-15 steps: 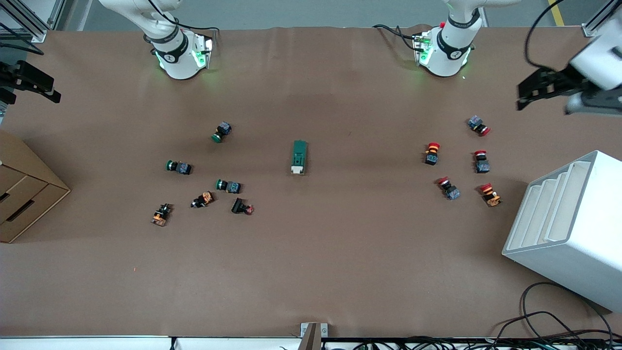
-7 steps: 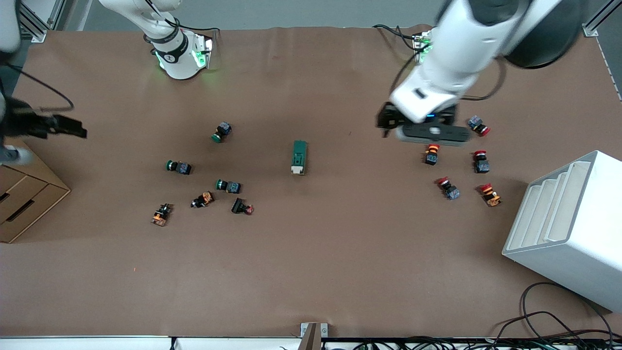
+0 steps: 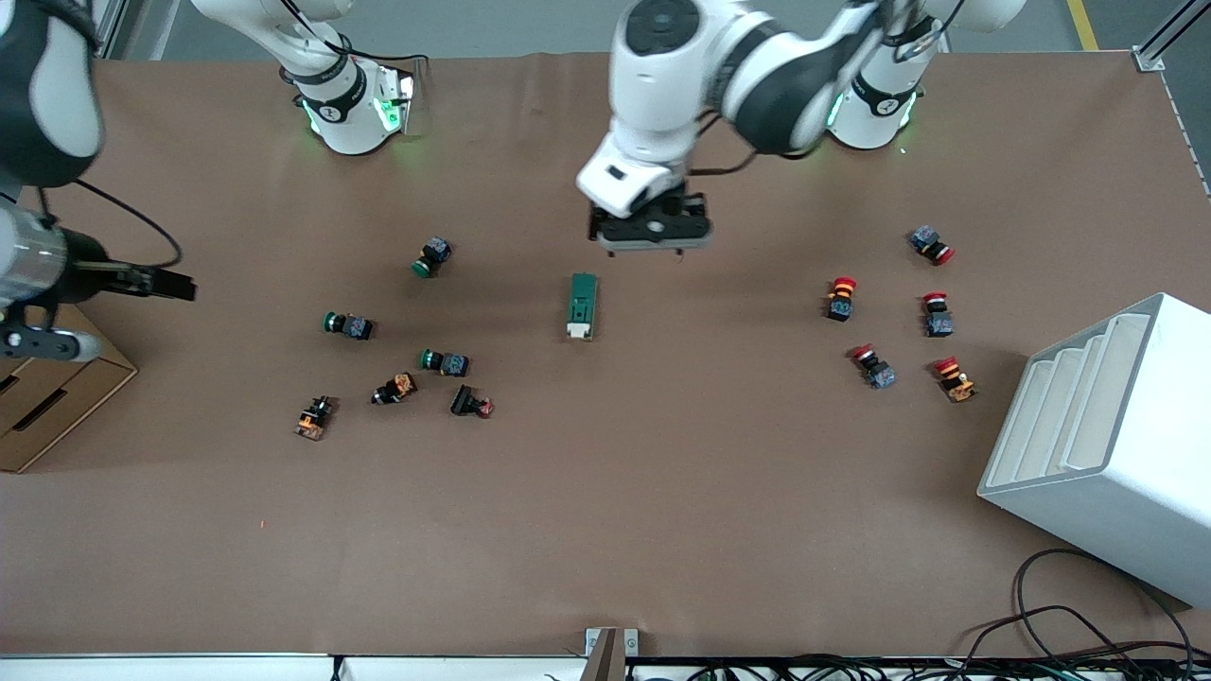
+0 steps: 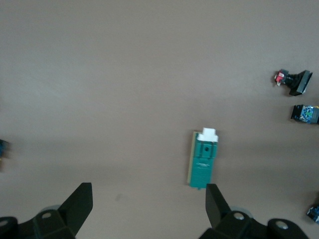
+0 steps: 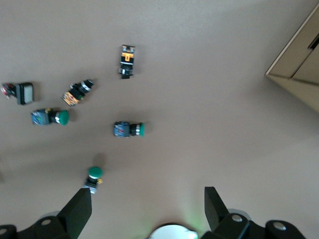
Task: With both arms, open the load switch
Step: 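Move the left gripper over the green switch while the right gripper reaches in, then lower the left gripper onto the switch while the right gripper nears the handle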
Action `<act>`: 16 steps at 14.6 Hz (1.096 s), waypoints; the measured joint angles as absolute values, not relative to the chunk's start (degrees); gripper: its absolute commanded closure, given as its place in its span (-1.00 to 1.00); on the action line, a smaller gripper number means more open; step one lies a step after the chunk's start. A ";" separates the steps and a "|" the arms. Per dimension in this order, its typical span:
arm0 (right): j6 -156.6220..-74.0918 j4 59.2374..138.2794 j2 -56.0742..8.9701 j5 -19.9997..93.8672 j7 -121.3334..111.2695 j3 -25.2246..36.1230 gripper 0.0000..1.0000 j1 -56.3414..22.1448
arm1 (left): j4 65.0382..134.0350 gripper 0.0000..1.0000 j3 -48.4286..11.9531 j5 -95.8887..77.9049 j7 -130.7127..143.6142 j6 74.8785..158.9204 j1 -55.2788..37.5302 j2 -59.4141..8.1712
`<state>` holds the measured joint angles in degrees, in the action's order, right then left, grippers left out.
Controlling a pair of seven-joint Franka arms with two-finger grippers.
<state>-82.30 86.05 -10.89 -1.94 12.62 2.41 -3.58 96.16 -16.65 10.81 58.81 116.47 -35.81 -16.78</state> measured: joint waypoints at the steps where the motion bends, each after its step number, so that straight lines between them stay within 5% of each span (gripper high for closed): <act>1: -82.38 86.09 -11.16 -1.72 18.06 2.25 -1.00 -5.76 | 96.34 -0.99 -16.64 13.28 62.61 117.64 -38.09 -18.31; 8: -85.32 86.34 -16.77 5.58 51.02 1.83 -1.00 -15.53 | 98.75 -0.96 -16.68 36.31 87.43 127.14 -49.13 -31.12; 16: -102.10 86.52 -28.25 10.18 82.95 1.76 -1.00 -26.76 | 103.15 -0.95 -16.74 67.20 111.50 132.90 -53.11 -40.74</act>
